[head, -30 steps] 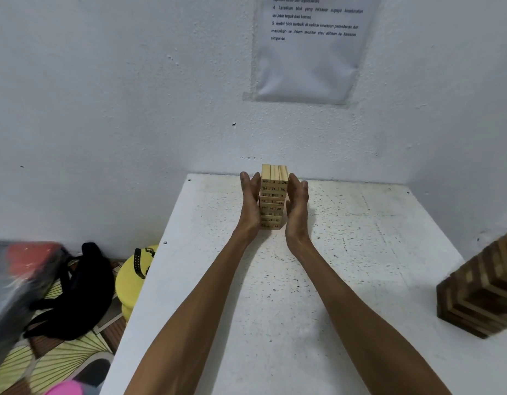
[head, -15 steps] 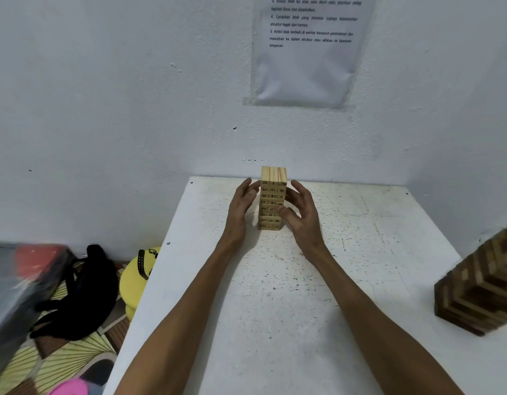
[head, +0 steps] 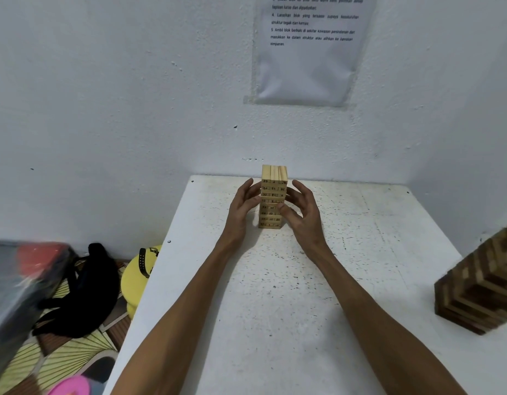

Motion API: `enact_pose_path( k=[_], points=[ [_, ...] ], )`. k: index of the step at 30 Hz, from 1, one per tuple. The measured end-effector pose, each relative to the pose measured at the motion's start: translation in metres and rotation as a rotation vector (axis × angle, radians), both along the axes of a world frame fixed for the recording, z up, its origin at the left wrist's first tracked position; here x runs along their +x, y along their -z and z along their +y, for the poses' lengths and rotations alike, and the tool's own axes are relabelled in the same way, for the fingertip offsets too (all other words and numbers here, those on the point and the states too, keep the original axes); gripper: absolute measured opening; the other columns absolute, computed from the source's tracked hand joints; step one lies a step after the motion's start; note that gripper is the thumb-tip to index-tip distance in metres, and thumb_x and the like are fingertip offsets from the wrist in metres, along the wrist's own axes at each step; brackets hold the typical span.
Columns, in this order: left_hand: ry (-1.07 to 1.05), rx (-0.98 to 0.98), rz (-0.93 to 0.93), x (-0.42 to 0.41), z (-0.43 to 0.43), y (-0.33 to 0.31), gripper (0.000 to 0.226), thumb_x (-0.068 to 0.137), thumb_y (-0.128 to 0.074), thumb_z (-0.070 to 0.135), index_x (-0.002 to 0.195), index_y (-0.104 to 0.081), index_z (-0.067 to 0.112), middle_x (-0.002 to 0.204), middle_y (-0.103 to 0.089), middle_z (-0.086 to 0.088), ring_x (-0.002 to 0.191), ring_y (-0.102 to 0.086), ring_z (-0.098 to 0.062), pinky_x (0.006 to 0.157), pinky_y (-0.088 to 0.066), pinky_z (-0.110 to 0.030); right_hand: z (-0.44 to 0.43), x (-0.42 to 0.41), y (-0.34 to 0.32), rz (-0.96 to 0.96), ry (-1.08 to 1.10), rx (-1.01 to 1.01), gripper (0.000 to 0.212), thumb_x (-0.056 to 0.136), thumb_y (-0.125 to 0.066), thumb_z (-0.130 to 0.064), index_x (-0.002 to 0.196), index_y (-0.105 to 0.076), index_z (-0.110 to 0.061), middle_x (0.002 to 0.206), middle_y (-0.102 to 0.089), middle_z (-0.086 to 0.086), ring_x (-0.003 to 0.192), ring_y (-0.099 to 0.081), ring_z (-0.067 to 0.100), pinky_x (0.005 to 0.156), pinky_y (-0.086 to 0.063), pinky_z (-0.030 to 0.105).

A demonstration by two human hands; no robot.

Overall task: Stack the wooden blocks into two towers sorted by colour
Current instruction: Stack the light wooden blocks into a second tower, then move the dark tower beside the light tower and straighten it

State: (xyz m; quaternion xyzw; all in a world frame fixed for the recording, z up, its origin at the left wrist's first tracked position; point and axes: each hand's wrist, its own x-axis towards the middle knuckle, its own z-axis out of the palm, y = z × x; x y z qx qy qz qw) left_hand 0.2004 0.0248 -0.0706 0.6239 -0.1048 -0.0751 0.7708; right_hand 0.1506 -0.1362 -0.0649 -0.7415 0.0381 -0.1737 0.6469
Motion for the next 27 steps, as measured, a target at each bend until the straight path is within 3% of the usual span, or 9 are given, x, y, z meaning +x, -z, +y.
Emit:
enact_pose_path(
  k=[7,11,15,19,21,27],
  points=[
    [0.044,-0.033,0.043,-0.003,0.002,0.004,0.067,0.09,-0.064,0.037,0.152,-0.042,0.023,0.152,-0.056,0.0,0.144,-0.047,-0.031,0.118,-0.033,-0.068,0.001,-0.001,0.001,0.001,-0.041,0.011,0.069,0.088,-0.071,-0.028,0.151,-0.043,-0.024,0.143,-0.061,-0.007,0.136,-0.054,0.014,0.112,-0.047,0.055],
    [0.011,-0.043,0.095,-0.009,0.001,0.002,0.072,0.086,-0.066,0.035,0.152,-0.042,0.02,0.152,-0.055,-0.001,0.145,-0.046,-0.027,0.114,-0.045,-0.053,-0.002,-0.005,0.006,0.005,-0.004,0.01,0.059,0.093,-0.063,-0.025,0.15,-0.046,-0.022,0.142,-0.061,-0.009,0.135,-0.054,0.011,0.111,-0.048,0.05],
    [-0.099,0.171,0.003,-0.029,0.006,0.002,0.069,0.088,-0.062,0.039,0.153,-0.045,0.024,0.148,-0.056,0.012,0.138,-0.05,-0.008,0.119,-0.04,-0.044,-0.008,-0.018,0.011,0.016,0.027,-0.063,0.055,0.099,-0.068,-0.012,0.149,-0.047,-0.021,0.142,-0.061,-0.007,0.134,-0.054,0.014,0.114,-0.045,0.044],
    [-0.163,0.338,-0.096,-0.061,0.012,0.001,0.052,0.099,-0.061,0.028,0.149,-0.048,0.024,0.145,-0.055,0.01,0.134,-0.052,-0.013,0.105,-0.042,-0.03,-0.015,-0.045,0.013,0.032,0.029,-0.138,0.061,0.096,-0.073,-0.015,0.15,-0.046,-0.021,0.141,-0.06,-0.007,0.131,-0.055,0.014,0.112,-0.045,0.035],
    [-0.2,0.39,-0.125,-0.081,0.014,0.004,0.046,0.101,-0.061,0.02,0.146,-0.051,0.022,0.143,-0.058,0.009,0.13,-0.055,-0.013,0.104,-0.044,-0.029,-0.02,-0.063,0.015,0.038,0.038,-0.188,0.062,0.095,-0.075,-0.018,0.149,-0.046,-0.022,0.139,-0.061,-0.008,0.129,-0.057,0.012,0.11,-0.046,0.033],
    [-0.122,0.524,-0.233,-0.147,0.008,0.009,0.049,0.094,-0.062,0.025,0.142,-0.056,0.022,0.139,-0.06,0.01,0.123,-0.055,-0.006,0.108,-0.045,-0.031,-0.028,-0.127,0.02,0.06,0.029,-0.337,0.059,0.094,-0.076,-0.024,0.146,-0.05,-0.023,0.135,-0.063,-0.009,0.12,-0.06,0.007,0.108,-0.049,0.03]
  ],
)
